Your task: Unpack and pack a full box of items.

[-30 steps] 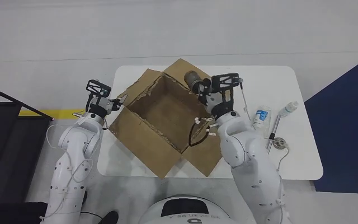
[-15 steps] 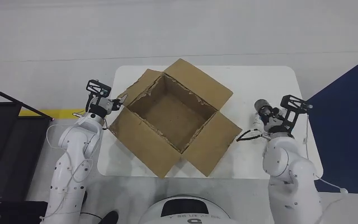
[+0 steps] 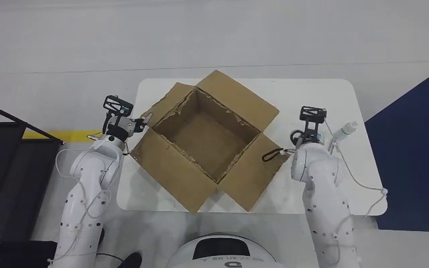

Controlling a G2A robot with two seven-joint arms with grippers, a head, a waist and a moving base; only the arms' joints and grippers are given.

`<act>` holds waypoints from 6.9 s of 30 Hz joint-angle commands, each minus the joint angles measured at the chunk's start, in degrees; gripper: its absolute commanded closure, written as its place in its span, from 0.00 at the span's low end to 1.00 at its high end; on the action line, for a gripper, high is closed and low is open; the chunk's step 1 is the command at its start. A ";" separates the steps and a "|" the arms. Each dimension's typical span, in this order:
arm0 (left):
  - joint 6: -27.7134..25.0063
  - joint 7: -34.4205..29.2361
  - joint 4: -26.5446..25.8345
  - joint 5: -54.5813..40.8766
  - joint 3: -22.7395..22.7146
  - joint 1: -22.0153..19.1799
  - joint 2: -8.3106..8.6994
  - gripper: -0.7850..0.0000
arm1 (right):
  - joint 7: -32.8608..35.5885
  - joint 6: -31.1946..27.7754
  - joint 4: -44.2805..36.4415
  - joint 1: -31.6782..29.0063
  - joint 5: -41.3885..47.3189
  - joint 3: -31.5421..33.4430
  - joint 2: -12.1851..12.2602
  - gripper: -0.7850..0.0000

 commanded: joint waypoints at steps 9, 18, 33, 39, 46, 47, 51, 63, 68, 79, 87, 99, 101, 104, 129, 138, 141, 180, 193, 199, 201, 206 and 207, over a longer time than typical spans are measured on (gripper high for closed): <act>0.00 0.00 0.00 0.00 0.00 0.00 0.00 0.00 | 9.27 -0.92 7.17 6.23 -2.45 -1.94 -0.89 1.00; 0.00 0.00 0.00 0.00 0.00 0.00 0.00 0.00 | 11.92 -1.59 5.75 5.15 -3.15 -2.87 -1.60 0.92; 0.00 0.00 0.00 0.00 0.00 0.00 0.00 0.00 | 11.09 -0.75 2.41 4.07 -5.79 -2.62 -3.41 0.65; 0.00 0.00 0.00 0.00 0.00 0.00 0.00 0.00 | 3.32 5.01 -10.20 -1.88 -4.73 -2.18 -3.88 0.22; 0.00 0.00 0.00 0.00 0.00 0.00 0.00 0.00 | -4.78 -3.05 -17.36 -13.10 2.84 -3.15 -3.56 0.57; 0.00 0.00 0.00 0.00 0.00 0.00 0.00 0.00 | -4.79 -4.06 -17.33 -14.31 3.52 -2.78 -3.48 0.58; 0.00 0.00 0.00 0.00 0.00 0.00 0.00 0.00 | -3.82 -7.10 -14.75 -16.05 3.30 -1.20 -3.23 0.78; 0.00 0.00 0.00 0.00 0.00 0.00 0.00 0.00 | -5.39 -7.10 -4.20 -6.23 5.16 -5.67 -4.00 1.00; 0.00 0.00 0.00 0.00 0.00 0.00 0.00 0.00 | -7.57 -6.15 -1.49 -2.73 6.65 -8.12 -4.50 1.00; 2.43 -0.92 5.29 0.45 -2.24 -2.36 0.26 0.00 | -9.04 -4.28 2.43 1.75 6.68 -10.57 -5.21 1.00; 4.45 -1.63 11.99 -0.45 -4.27 -4.34 0.52 0.00 | -10.30 -4.40 6.35 5.93 8.99 -14.03 -6.04 1.00; -2.54 -2.99 14.29 -1.87 -1.74 -4.31 0.76 0.00 | -10.42 -2.05 10.55 12.41 8.78 -17.98 -7.35 1.00; -5.07 -1.99 13.68 -3.43 -1.77 -3.64 0.87 0.00 | -10.38 -1.45 10.81 13.52 8.57 -18.83 -7.64 1.00; -7.27 -0.92 12.71 -3.75 -1.57 -2.58 1.05 0.00 | -10.04 -0.80 12.01 15.60 8.53 -20.02 -8.12 0.96; -2.30 0.78 11.35 -5.58 -4.10 -0.66 1.55 0.00 | -23.01 0.62 -18.91 -13.04 7.25 -2.12 -6.38 0.00; -2.30 0.78 11.35 -5.58 -4.10 -0.66 1.55 0.00 | -23.01 0.62 -18.91 -13.04 7.25 -2.12 -6.38 0.00; -2.30 0.78 11.35 -5.58 -4.10 -0.66 1.55 0.00 | -23.29 0.92 -19.29 -13.76 9.76 -0.21 -6.37 0.00; -2.30 0.78 11.35 -5.58 -4.10 -0.66 1.55 0.00 | 3.05 -0.96 10.68 3.97 0.98 6.24 -6.23 0.55; -2.30 0.78 11.35 -5.58 -4.10 -0.66 1.55 0.00 | 3.61 -0.40 15.15 6.48 0.60 5.85 -6.58 1.00; -2.30 0.78 11.35 -5.58 -4.10 -0.66 1.55 0.00 | 4.54 -0.46 12.35 5.33 0.96 7.34 -6.56 1.00; -2.30 0.78 11.35 -5.58 -4.10 -0.66 1.55 0.00 | 4.56 -0.09 10.88 4.76 2.40 8.17 -6.60 1.00; -2.30 0.78 11.35 -5.58 -4.10 -0.66 1.55 0.00 | 4.17 0.14 1.87 1.30 8.31 11.00 -6.66 1.00; -2.30 0.78 11.35 -5.58 -4.10 -0.66 1.55 0.00 | 3.92 0.20 -0.93 0.23 10.14 11.72 -6.69 1.00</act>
